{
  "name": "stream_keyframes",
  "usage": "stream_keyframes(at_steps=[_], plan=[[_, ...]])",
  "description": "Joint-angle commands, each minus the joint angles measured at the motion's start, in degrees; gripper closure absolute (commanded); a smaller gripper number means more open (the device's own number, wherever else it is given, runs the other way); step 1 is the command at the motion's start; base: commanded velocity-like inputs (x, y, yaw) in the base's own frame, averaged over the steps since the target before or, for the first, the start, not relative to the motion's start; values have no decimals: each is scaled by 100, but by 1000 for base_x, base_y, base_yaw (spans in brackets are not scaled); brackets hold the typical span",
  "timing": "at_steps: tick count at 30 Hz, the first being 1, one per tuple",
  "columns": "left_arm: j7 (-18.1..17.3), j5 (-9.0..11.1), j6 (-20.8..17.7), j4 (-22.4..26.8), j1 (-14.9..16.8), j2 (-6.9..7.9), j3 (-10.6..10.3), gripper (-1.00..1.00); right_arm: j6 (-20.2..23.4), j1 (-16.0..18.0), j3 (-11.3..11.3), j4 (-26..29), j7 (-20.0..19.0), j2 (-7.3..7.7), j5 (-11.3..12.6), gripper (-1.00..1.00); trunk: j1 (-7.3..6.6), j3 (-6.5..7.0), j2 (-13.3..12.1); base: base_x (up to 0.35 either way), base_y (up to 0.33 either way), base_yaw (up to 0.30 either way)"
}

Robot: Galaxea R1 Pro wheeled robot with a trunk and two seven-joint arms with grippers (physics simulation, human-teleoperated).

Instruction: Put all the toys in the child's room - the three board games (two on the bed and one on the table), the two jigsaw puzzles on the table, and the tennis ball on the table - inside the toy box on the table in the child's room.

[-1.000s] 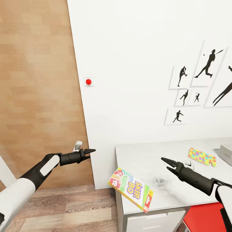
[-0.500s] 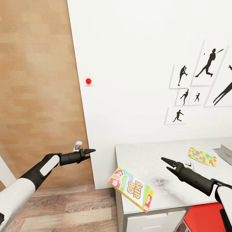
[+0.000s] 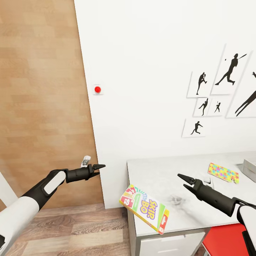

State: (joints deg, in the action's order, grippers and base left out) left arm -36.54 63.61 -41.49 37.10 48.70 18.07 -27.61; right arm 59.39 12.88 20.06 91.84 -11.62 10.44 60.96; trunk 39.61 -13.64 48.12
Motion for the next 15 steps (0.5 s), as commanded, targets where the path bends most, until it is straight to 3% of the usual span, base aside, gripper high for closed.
stream_keyframes(at_steps=[1,5,12,15], plan=[[-4,38,-17,-1,8,6,-25,-100,27,5,8,0,-59,0,-58,-100,1,-8,7,0,0,0],[-5,38,-17,-1,8,5,-25,-100,28,0,7,0,-59,1,-58,-100,1,-8,7,0,0,0],[-8,38,-17,-2,8,11,-25,-100,27,-2,7,0,-59,2,-58,-100,155,-134,287,0,0,0],[-10,38,-17,-2,8,12,-25,-100,17,2,7,0,-59,4,-58,-100,155,-134,287,0,0,0]])
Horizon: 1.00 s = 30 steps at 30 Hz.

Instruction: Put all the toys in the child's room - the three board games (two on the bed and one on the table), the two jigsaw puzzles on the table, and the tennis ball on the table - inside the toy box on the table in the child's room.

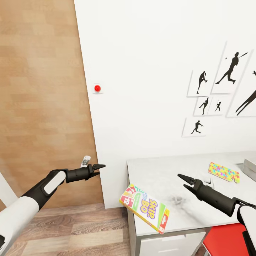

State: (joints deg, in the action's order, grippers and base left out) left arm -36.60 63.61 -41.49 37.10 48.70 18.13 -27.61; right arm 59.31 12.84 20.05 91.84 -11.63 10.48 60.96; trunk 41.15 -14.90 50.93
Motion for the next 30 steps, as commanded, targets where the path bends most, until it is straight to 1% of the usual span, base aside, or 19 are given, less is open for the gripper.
stream_keyframes(at_steps=[1,10,17,20,21,24,26,30], plan=[[-5,38,-17,-1,8,6,-25,-100,24,7,8,0,-57,2,-61,-100,1,-8,6,0,0,0],[-5,38,-17,-1,8,7,-25,-100,-75,18,24,-41,-16,73,-84,-100,1,-8,6,0,0,0],[-5,38,-17,-1,8,7,-25,-100,-553,3,28,-77,-9,109,-124,-100,1,-8,6,0,0,0],[-5,38,-17,-1,8,7,-25,-100,-687,-4,29,-93,-18,136,-283,-100,1,-8,6,0,0,0],[-5,38,-17,-1,8,7,-25,-100,-721,-6,29,-98,-25,146,-395,-100,1,-8,6,0,0,0],[-5,38,-17,-1,8,7,-25,-100,-756,-8,32,-102,-39,152,-586,-100,1,-8,6,0,0,0],[-5,38,-17,-1,8,7,-25,-100,-768,-8,29,-104,-45,154,-663,-100,1,-8,6,0,0,0],[-5,38,-17,-1,8,7,-25,-100,-779,-9,26,-105,-49,148,-730,-100,1,-8,6,0,0,0]])
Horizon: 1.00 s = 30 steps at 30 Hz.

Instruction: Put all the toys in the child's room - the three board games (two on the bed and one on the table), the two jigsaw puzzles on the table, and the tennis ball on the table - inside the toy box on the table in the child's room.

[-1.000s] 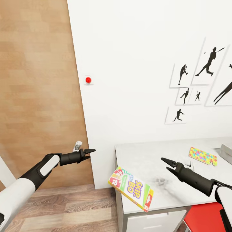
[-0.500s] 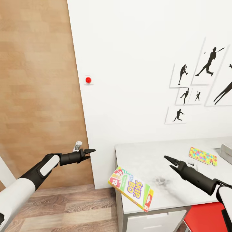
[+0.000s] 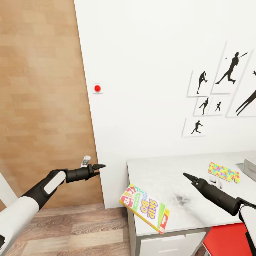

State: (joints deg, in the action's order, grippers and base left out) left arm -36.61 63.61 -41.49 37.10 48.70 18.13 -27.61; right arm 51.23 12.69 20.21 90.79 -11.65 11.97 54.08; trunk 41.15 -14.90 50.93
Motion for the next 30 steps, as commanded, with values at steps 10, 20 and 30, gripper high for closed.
stream_keyframes(at_steps=[10,20,30], plan=[[-4,38,-17,-1,8,6,-25,-100,20,6,-8,9,-48,-10,-55,-100,89,-80,166,0,0,0],[-4,38,-17,-1,8,6,-25,-100,19,6,-17,9,-48,-23,-55,-100,155,-134,287,0,0,0],[-4,38,-17,-1,8,2,-25,-100,19,6,-26,9,-48,-28,-55,-100,242,-205,447,0,0,0]])
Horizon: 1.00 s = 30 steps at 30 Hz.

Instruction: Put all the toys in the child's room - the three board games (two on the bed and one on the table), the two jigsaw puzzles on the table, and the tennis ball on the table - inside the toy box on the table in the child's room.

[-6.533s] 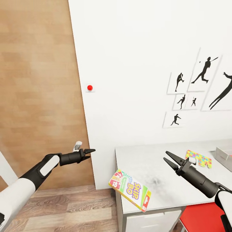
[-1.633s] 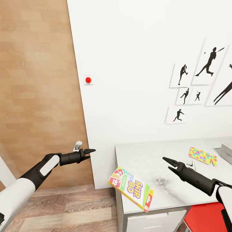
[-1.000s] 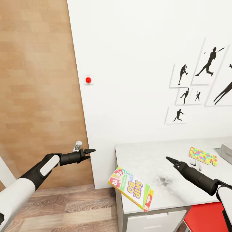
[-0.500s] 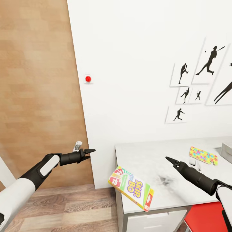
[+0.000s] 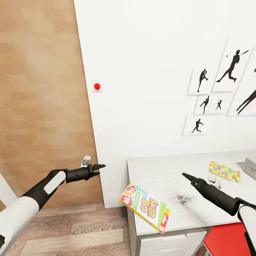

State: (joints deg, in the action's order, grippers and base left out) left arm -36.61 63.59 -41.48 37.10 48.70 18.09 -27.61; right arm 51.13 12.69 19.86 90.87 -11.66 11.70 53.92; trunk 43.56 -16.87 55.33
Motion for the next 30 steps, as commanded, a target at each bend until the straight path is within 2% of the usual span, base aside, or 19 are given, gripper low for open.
stream_keyframes(at_steps=[1,5,10,11,14,15,19,25,30], plan=[[-1,39,-18,-1,8,4,-25,-100,29,6,9,2,-50,-1,-40,-100,23,-26,47,0,0,0],[3,34,-18,-1,8,0,-25,-100,51,0,25,57,-81,19,-33,-100,111,-98,208,0,0,0],[10,31,-18,-9,8,-10,-21,-100,150,-9,46,93,-542,43,16,-100,221,-188,408,0,0,0],[16,34,-18,-18,8,-15,-18,-100,214,-10,48,98,-867,46,24,-100,243,-206,448,0,0,0],[33,44,-18,-31,8,-24,-13,-100,351,-11,54,102,-1448,46,27,-100,309,-259,569,0,0,0],[46,49,-18,-36,8,-31,-11,-100,458,-11,56,103,-1817,45,25,-100,331,-277,609,0,0,0],[79,60,-8,-47,8,-46,-21,-100,654,-12,64,105,-2447,45,13,-100,419,-349,769,0,0,0],[95,61,0,-100,8,-218,-40,-100,748,-12,146,106,-2724,42,6,-100,550,-457,1010,0,0,0],[43,70,-20,-227,3,-245,-53,-100,765,-12,177,108,-2768,40,4,-100,660,-547,1210,0,0,0]])
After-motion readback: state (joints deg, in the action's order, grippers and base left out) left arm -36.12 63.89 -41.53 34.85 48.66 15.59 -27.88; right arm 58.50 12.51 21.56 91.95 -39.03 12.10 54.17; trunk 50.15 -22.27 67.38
